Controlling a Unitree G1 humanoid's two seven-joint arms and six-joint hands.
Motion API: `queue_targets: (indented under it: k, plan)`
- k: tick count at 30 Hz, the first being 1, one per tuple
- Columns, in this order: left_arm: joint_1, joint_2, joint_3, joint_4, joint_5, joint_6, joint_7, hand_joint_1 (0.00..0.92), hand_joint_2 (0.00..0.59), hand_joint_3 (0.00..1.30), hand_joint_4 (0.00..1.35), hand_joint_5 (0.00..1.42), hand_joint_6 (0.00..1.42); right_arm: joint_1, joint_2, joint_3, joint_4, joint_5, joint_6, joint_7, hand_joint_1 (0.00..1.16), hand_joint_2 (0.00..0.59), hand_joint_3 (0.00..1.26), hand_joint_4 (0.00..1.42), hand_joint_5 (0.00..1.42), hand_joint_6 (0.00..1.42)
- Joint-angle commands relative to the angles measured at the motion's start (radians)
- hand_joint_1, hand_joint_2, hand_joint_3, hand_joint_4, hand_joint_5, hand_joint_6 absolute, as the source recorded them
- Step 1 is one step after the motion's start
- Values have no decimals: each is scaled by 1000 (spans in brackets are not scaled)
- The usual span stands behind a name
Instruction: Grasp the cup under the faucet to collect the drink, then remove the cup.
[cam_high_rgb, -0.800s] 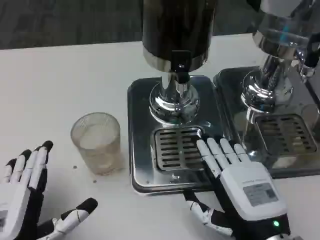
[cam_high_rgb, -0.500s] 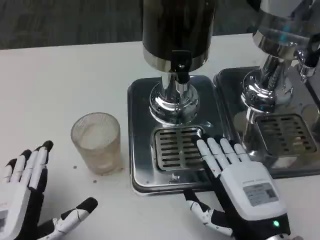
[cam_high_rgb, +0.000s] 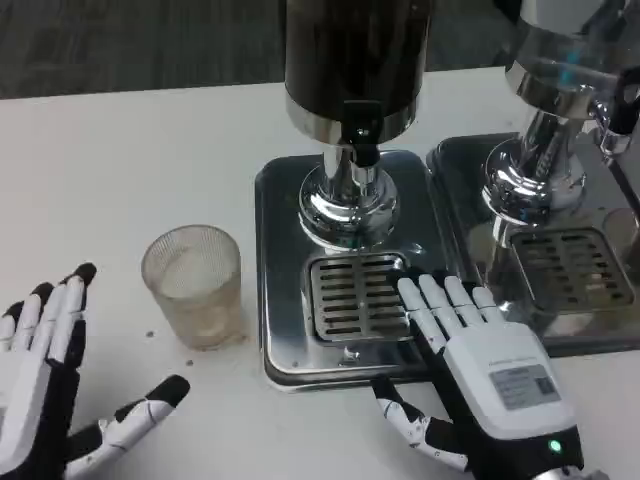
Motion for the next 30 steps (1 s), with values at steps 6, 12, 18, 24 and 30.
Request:
queue_targets:
  k: [6, 12, 18, 24, 30]
  plan:
    - [-149, 19, 59, 185, -141, -159, 30, 0, 35, 0, 0, 0, 0, 14, 14, -3, -38, -4, 54, 18, 287, 432, 0, 0, 0, 17]
    - [-278, 38, 26, 394, -158, -214, 17, 0, 1, 0, 0, 0, 0, 12, 13, -1, -45, -3, 65, 31, 307, 433, 0, 0, 0, 31]
    - [-362, 49, -28, 578, -172, -303, -4, 0, 0, 0, 0, 0, 0, 9, 16, -5, -43, 0, 76, 32, 314, 433, 0, 0, 0, 33]
    - [-412, 29, -51, 690, -192, -330, -4, 0, 0, 0, 0, 0, 0, 13, 19, -4, -43, 2, 84, 34, 319, 437, 0, 0, 0, 34]
    - [-468, 20, -104, 765, -177, -337, 8, 20, 0, 0, 0, 0, 0, 28, 29, 5, -49, -3, 100, 35, 322, 439, 1, 0, 0, 34]
